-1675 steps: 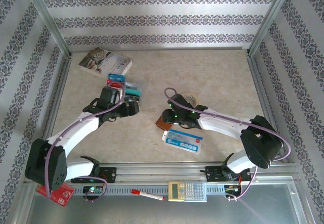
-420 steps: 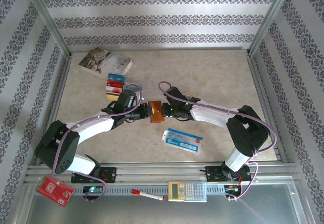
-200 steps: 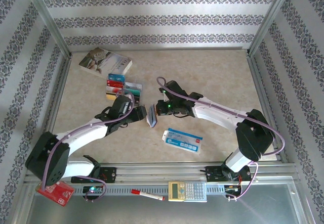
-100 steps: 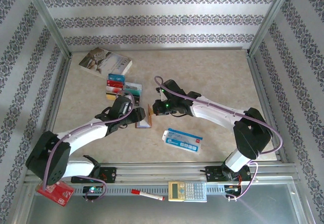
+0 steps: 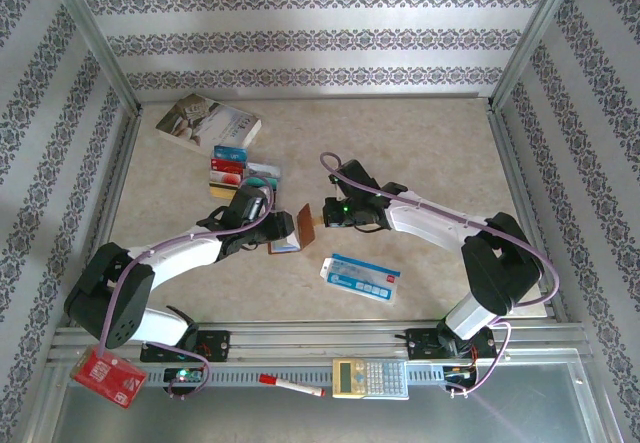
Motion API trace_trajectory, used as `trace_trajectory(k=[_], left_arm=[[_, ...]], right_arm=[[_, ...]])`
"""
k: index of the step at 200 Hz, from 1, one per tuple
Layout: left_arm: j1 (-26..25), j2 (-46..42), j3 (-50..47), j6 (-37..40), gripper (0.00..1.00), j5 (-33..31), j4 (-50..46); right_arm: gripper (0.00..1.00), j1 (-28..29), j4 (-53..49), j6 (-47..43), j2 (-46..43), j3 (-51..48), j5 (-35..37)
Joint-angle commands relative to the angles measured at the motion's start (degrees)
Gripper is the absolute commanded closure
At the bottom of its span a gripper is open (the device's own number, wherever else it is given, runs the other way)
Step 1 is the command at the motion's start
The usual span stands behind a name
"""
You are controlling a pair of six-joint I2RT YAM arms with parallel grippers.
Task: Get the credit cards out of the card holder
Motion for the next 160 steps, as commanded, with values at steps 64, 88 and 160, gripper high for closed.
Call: trace_trajectory(k=[64,88,160], left_arm=[[0.47,1.45,0.52,-3.63,0.39,-1.28,-1.53],[0.51,1.47,0.6,-3.17,0.36,-2.18,-3.35],[0.51,5.05,0.93,-3.93,0.36,1.68,-1.22]], right_arm=[[0.92,-0.79,0.26,-0.36,2.96,-1.68,2.03],[0.92,-0.82,0.75,0.12,2.79,-2.3,1.78],[0.92,-0.95,1.26,0.66,2.96,-2.52,1.85]])
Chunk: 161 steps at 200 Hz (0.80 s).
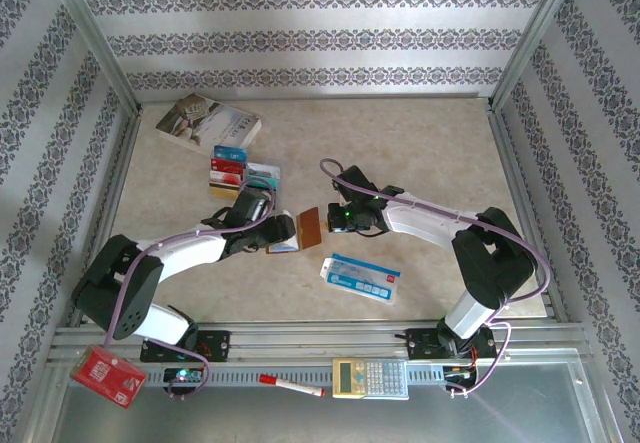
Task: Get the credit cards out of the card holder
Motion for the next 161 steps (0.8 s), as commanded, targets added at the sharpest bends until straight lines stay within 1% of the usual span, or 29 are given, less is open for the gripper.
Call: trace_trajectory(k=[1,42,87,106,133,161], left_arm=[[0.51,1.2,0.9,-1.1,0.36,1.78,-0.02],[0.51,-0.55,0.28,-1.07,0.38,6.78,6.31],[0.51,-0.83,0.43,-0.03,0.39,10.02,9.25],[0.48,0.16,0.46,-0.56,0.39,12.52,12.05],[0.27,2.48,0.55,-2.85,0.41,16.56,18.69],[-0.35,5.89,1.63,-4.78,0.45,17.73,22.43]], right_arm=[[0.92,-0.36,0.59,0.59,0.64,-0.48,0.76],[0.92,-0.36,0.67,0.46,0.73,-0.29,0.84],[0.92,-0.44,0.89,0.37,1.17,-0.14,0.86],[0.92,-0.62,1.07,0.33,1.26,-0.08,0.84],[0.92,-1.05,1.68,0.49,1.08,-0.52,0.78],[0.91,-1.89,2.79,1.02,0.82,-1.21,0.67]])
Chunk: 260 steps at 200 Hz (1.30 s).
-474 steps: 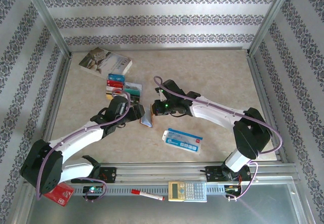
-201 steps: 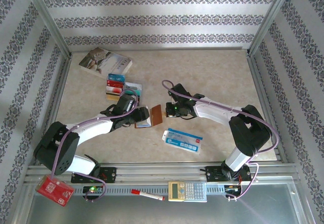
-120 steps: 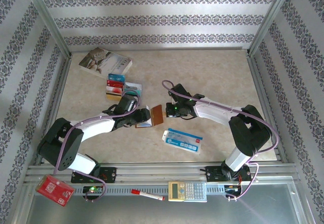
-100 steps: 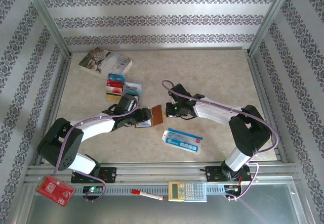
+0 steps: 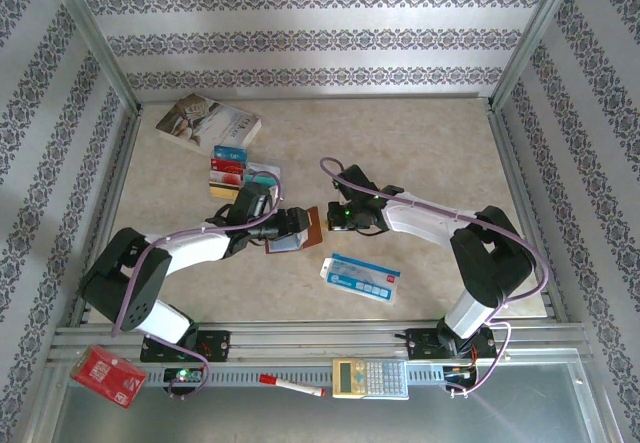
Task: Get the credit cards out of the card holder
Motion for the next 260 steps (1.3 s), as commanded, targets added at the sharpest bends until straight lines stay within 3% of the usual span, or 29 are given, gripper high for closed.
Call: trace_trajectory(k=[1,56,156,206,260], left_arm=[[-0.33,2.79,1.47,-2.4,0.45,3.11,6.75],[-1.2,8.34,4.37,-3.28,0.53,1.7,5.47],[-1.4,9.18,6.22,-3.24,0.46,3.54,8.66],[-1.41,12.93,7.52,-3.95,0.51,1.79,5.9],[-1.4,14.51,7.81,-6.28,0.56,0.07,5.35]], right_arm=[[0.91,-1.08,1.41,0.89,0.23,-1.18,0.65],[0.9,-2.38,2.57,1.35,-0.58,-2.07,0.12],[0.86,-3.03,3.56,1.7,-1.43,-3.03,-0.96],[0.86,-3.24,3.54,1.66,-2.15,-3.33,0.26],[0.72,-3.45,8.04,1.52,-9.9,-8.03,2.01]])
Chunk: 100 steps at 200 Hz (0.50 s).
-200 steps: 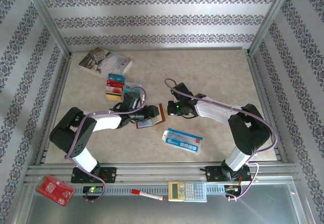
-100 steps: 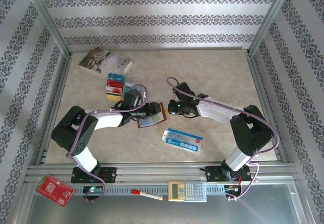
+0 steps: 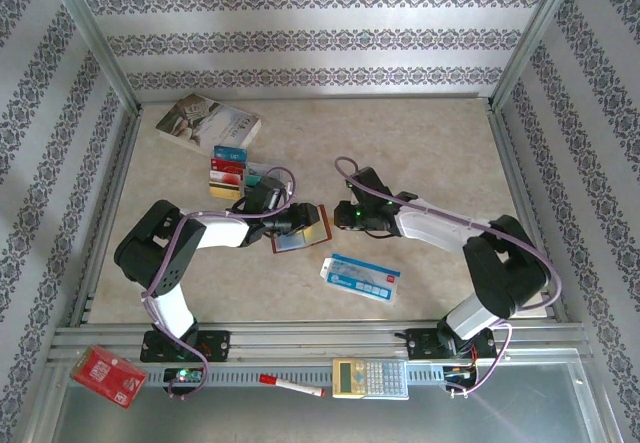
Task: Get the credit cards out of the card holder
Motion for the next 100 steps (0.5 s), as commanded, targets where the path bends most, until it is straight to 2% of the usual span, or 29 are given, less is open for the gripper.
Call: trace_trajectory(k=[1,34,64,100], left_arm=[[-0.88,0.94,1.22,-1.29,0.56,-1.57,-0.66],[-0.88,2.39,1.49,-1.46,0.6,-1.58,-1.92],[-0.96,2.67,2.47,-0.31,0.68,-2.0,-5.26],[-0.96,2.97,2.64,0.4,0.75,-2.28,-6.97]], right_arm=[[0.72,-0.52,2.8,0.09,-3.48,-1.06,1.33],[0.75,0.37,2.85,1.35,-2.64,-0.37,-3.1],[0.81,3.47,3.06,2.22,-1.67,0.29,-2.46],[0.86,4.34,3.63,4.86,3.63,1.38,-2.93]])
